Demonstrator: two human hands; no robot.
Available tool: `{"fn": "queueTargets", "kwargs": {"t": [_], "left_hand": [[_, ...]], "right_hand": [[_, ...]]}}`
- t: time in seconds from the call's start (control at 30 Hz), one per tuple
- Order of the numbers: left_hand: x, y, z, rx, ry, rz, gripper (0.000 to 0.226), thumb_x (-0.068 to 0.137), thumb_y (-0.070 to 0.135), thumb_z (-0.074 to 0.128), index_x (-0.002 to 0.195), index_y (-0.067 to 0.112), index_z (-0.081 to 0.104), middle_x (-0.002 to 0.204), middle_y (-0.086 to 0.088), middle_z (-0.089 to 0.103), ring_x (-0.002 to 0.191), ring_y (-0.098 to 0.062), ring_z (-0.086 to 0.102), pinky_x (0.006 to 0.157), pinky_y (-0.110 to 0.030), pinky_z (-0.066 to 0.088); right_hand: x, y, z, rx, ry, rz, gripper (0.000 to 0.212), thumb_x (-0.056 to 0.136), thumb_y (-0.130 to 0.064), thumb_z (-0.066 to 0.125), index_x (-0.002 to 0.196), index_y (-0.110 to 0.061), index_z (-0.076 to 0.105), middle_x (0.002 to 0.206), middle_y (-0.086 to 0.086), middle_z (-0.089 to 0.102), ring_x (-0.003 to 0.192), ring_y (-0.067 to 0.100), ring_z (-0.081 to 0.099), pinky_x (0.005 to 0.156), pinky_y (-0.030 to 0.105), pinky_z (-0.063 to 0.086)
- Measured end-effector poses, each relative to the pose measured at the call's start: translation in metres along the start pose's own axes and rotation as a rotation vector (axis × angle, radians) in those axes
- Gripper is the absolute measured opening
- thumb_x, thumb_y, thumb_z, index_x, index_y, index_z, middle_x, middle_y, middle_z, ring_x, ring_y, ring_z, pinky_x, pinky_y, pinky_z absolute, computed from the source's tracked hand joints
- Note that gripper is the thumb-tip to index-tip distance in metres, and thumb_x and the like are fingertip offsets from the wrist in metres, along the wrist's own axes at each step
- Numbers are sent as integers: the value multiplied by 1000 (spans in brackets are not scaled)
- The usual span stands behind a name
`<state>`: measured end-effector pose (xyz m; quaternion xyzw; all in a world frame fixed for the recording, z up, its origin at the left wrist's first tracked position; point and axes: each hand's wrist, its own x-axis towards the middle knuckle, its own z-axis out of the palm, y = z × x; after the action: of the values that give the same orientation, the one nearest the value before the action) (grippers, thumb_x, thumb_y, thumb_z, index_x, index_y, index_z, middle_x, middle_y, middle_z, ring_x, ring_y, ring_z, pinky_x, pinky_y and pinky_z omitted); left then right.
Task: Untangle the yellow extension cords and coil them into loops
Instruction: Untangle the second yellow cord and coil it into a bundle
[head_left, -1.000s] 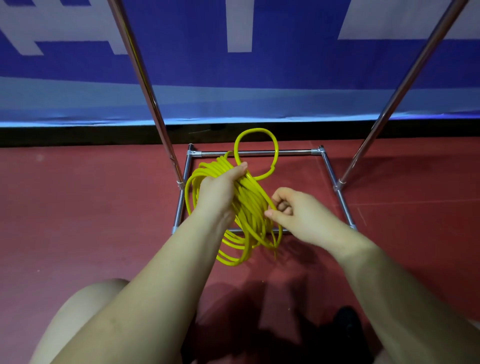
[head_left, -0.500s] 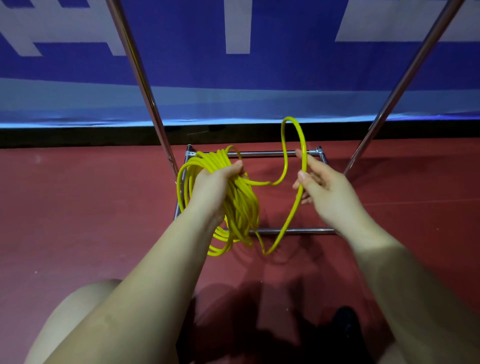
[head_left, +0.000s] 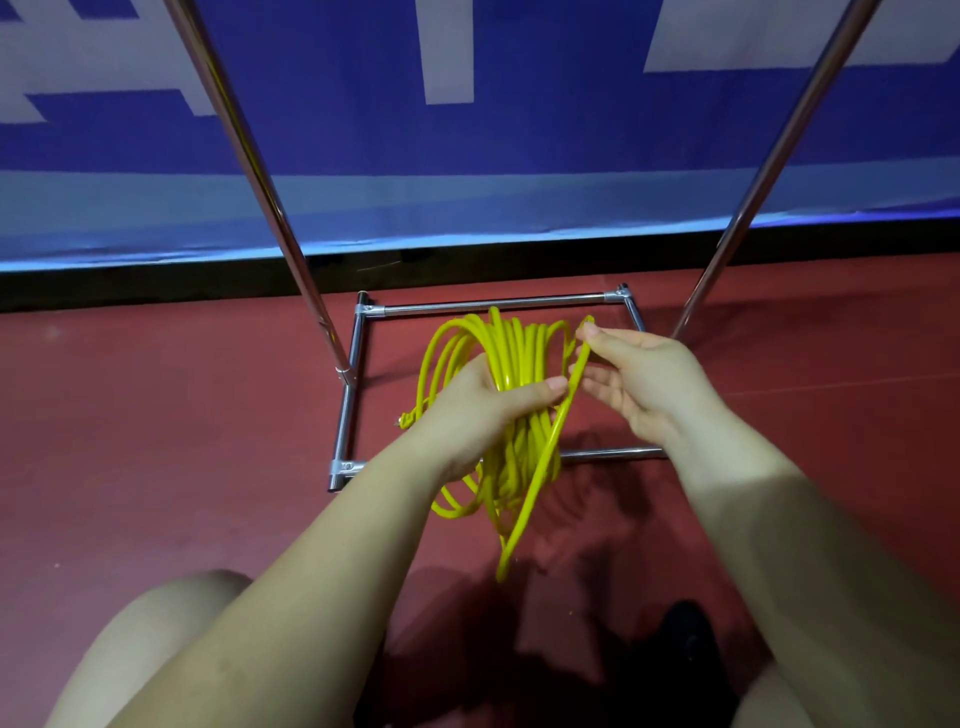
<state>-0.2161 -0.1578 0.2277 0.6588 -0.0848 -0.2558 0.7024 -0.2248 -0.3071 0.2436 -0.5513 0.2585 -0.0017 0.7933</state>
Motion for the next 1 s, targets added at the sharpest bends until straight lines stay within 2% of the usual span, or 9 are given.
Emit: {"fn": "queueTargets", "kwargs": {"t": [0.17,0.27,0.33,0.43,0.57,0.7,0.87,0.93,1.0], "left_hand": [[0,-6,8,27,-63,-32,11,81,9,70,87,13,62,68,2,64,65,-15,60,72,-34,52],[2,-6,8,-5,-32,-34,15,80,4,69,93,9,63,73,-2,66,68,-18,62,76,-37,53],[4,-5,7,-70,17,-38,10,81,1,67,88,7,63,69,-3,66,63,-18,63,72,-36,54],[10,-1,4,-215,152,-60,14,83,-1,63,71,7,60,56,-3,62,51,-16,61,58,-30,54],[19,-3,-7,-329,333,-68,15,80,1,66,70,6,56,60,-10,53,53,-21,55,58,-32,51],[21,-1,-14,-397,427,-88,12,81,2,66,73,3,57,58,-11,53,48,-22,56,61,-38,53],[24,12,-40,-611,514,-92,12,86,8,62,75,5,62,58,-5,63,50,-17,63,57,-33,56],[24,14,-47,-618,526,-69,13,86,12,63,74,6,63,61,-6,63,54,-18,64,63,-37,57],[25,11,-51,-603,520,-65,13,86,17,65,76,8,63,68,-7,62,59,-18,63,66,-37,57]], "right_hand": [[3,0,2,-23,-47,19,25,90,-17,59,109,-2,56,78,5,62,47,7,63,45,17,50],[1,-2,0,-233,-98,-5,20,93,-26,54,96,-7,59,81,7,62,60,15,64,55,25,57],[-1,-4,-2,-424,-98,-82,19,92,-31,54,85,-14,59,79,4,60,64,15,59,62,27,55],[-7,1,-4,-696,-188,-193,21,81,-35,67,80,-15,61,67,0,59,58,9,55,59,24,48],[-12,17,-5,-940,-377,-249,26,69,-28,80,77,-20,57,66,-2,56,56,10,51,55,24,43],[-12,17,-7,-1022,-370,-366,18,83,-23,68,73,-19,54,66,5,66,58,13,63,57,23,47],[-11,19,-21,-1513,-489,-278,15,89,-30,58,83,-17,60,63,-9,54,54,2,45,53,14,35],[-9,16,-25,-1480,-441,-304,4,88,-24,59,87,-20,60,71,-6,56,62,7,49,63,22,41],[-7,12,-26,-1272,-346,-360,16,84,-16,65,92,-27,56,77,-2,59,67,13,57,69,25,44]]}}
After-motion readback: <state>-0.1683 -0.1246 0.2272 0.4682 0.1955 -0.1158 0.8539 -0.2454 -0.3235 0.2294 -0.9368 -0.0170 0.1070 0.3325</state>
